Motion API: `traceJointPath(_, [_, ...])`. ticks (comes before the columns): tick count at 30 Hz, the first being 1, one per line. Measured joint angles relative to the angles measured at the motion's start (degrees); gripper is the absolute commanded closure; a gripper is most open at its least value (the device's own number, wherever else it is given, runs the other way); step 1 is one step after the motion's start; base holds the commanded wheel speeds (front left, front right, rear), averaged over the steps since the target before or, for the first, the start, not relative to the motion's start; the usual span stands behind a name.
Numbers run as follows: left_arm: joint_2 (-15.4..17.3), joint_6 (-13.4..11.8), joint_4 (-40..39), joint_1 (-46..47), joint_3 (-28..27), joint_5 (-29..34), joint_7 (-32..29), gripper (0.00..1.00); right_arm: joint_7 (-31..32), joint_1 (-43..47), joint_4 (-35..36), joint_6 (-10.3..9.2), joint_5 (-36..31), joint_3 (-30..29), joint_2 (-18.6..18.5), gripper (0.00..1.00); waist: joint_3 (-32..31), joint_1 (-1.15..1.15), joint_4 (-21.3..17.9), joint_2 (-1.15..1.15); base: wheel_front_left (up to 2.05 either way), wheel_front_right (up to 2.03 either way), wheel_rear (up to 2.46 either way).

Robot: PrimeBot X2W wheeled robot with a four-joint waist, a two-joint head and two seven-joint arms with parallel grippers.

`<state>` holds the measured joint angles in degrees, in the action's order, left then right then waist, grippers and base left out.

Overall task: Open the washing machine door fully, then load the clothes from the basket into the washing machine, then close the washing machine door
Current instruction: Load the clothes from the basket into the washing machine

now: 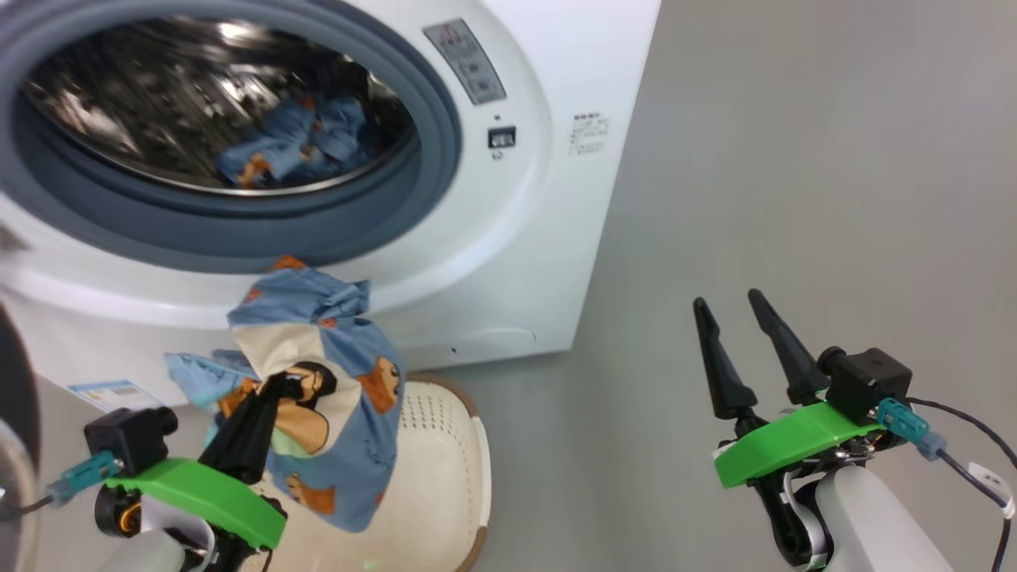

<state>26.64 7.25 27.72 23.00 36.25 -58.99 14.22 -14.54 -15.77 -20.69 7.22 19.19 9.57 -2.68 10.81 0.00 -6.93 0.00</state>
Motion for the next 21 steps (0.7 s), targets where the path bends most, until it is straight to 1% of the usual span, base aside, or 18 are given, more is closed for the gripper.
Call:
traceJointPath(4, [-1.24, -1.6, -4.33, -2.96, -4.02, 3.93, 0.0, 1.0, 0.0, 0.04, -0.31, 0.0, -0.2, -0.52, -0.07, 0.0, -2.48, 0.0, 0.9, 0.0, 0.0, 0.0, 0.0])
traceJointPath(5, [-1.24, -1.6, -4.33, -2.96, -4.02, 3.93, 0.0, 1.0, 0.0, 0.04, -0.31, 0.0, -0.2, -0.52, -0.07, 0.0, -2.48, 0.0, 0.9, 0.0, 0.0, 0.0, 0.0])
traceJointPath(6, [-1.56, -2.7, -6.26, -4.28, -5.61, 5.59, 0.0, 1.0, 0.0, 0.21, -0.37, 0.0, -0.9, -0.69, -0.07, 0.0, -3.5, 0.0, 1.35, 0.0, 0.0, 0.0, 0.0])
traceJointPath(7, [-1.56, -2.7, -6.26, -4.28, -5.61, 5.59, 0.0, 1.0, 0.0, 0.21, -0.37, 0.0, -0.9, -0.69, -0.07, 0.0, -3.5, 0.0, 1.35, 0.0, 0.0, 0.0, 0.0])
traceJointPath(10, [-2.71, -4.17, -9.24, -6.02, -8.38, 6.61, 0.01, 1.0, 0.0, 1.27, -0.54, 0.0, -1.13, -1.02, -0.05, 0.0, -4.87, 0.0, 1.99, 0.0, 0.0, 0.0, 0.0])
traceJointPath(14, [-3.1, -6.11, -12.68, -7.9, -10.26, 9.44, 0.16, 1.0, 0.0, 2.45, -0.69, 0.0, -1.19, -1.71, -0.07, 0.0, -6.62, 0.0, 2.62, 0.0, 0.0, 0.0, 0.0])
traceJointPath(21, [-3.79, -7.81, -15.23, -10.15, -11.25, 9.7, 0.18, 1.0, 0.0, 2.52, -0.71, 0.0, -1.18, -1.87, -0.51, 0.0, -8.21, 0.0, 2.97, 0.0, 0.0, 0.0, 0.0])
